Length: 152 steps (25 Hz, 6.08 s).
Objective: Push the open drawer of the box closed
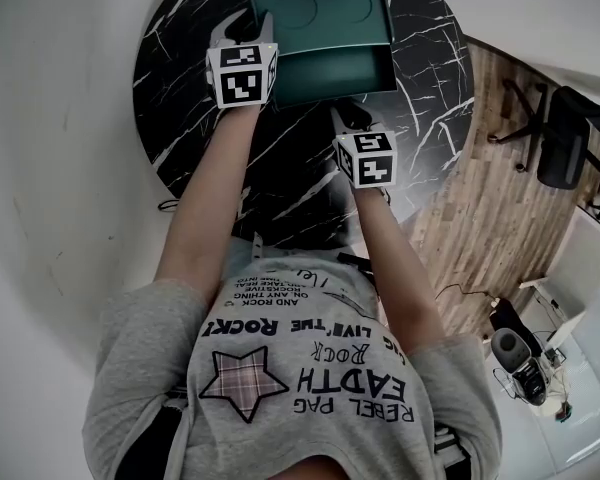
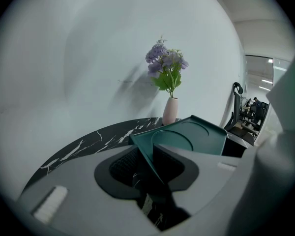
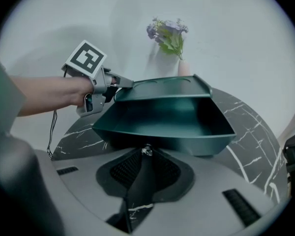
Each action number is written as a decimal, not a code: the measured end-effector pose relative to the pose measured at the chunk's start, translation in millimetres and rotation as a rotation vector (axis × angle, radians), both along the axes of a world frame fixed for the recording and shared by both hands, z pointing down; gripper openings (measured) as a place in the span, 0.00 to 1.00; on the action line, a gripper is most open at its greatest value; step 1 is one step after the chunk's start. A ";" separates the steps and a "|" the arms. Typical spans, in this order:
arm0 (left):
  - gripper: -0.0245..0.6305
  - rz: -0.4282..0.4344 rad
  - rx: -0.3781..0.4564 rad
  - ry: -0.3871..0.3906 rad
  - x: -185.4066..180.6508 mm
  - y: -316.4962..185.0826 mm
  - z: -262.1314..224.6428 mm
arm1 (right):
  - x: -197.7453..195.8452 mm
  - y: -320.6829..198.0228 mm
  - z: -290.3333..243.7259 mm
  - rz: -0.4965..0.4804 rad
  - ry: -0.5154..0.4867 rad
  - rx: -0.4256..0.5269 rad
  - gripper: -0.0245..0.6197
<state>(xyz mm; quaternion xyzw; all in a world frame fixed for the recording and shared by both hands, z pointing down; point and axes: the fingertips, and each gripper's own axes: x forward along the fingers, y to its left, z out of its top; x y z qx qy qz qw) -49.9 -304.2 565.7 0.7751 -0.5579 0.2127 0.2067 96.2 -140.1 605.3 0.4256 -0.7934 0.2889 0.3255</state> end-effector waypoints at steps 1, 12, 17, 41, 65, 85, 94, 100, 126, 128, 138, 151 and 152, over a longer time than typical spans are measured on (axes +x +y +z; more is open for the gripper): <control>0.19 0.000 0.000 -0.001 -0.2 0.0 -0.1 | -1.5 -1.8 0.0 -0.005 0.001 0.002 0.16; 0.19 -0.003 -0.003 0.000 -0.5 0.4 0.3 | -11.2 -26.0 0.1 -0.021 0.008 0.016 0.16; 0.20 -0.002 -0.005 0.000 -0.1 0.5 0.2 | -13.0 -36.0 1.3 -0.027 0.011 0.020 0.16; 0.19 0.007 0.002 -0.004 -1.2 -2.4 -0.1 | -26.0 -87.1 -0.5 0.002 0.031 0.053 0.16; 0.23 0.098 0.030 -0.033 -4.5 2.2 -9.8 | -5.6 -81.5 -4.8 0.019 0.059 0.069 0.21; 0.05 0.074 0.101 -0.002 -32.6 48.7 -64.7 | 4.9 -70.1 -92.5 0.035 -0.038 0.219 0.06; 0.05 0.072 0.185 0.018 -38.8 74.4 -112.3 | 11.4 -55.6 -148.4 0.019 -0.089 0.327 0.06; 0.05 0.095 0.219 0.011 -46.0 103.8 -141.0 | 17.3 -32.9 -185.4 0.010 -0.182 0.370 0.06; 0.05 0.196 0.469 0.122 -33.0 213.1 -277.5 | 33.0 57.4 -341.7 -0.025 -0.247 0.701 0.06; 0.05 0.185 0.486 0.137 -33.7 218.9 -283.4 | 33.2 63.4 -347.6 -0.024 -0.265 0.707 0.06; 0.05 0.171 0.573 0.175 -33.2 228.8 -315.0 | 32.3 79.5 -364.2 -0.015 -0.317 0.731 0.06; 0.05 0.152 0.569 0.168 -29.6 229.8 -311.7 | 29.2 84.8 -359.2 -0.030 -0.317 0.722 0.06; 0.05 0.151 0.567 0.166 -29.4 229.8 -310.8 | 28.7 85.4 -358.2 -0.032 -0.316 0.719 0.06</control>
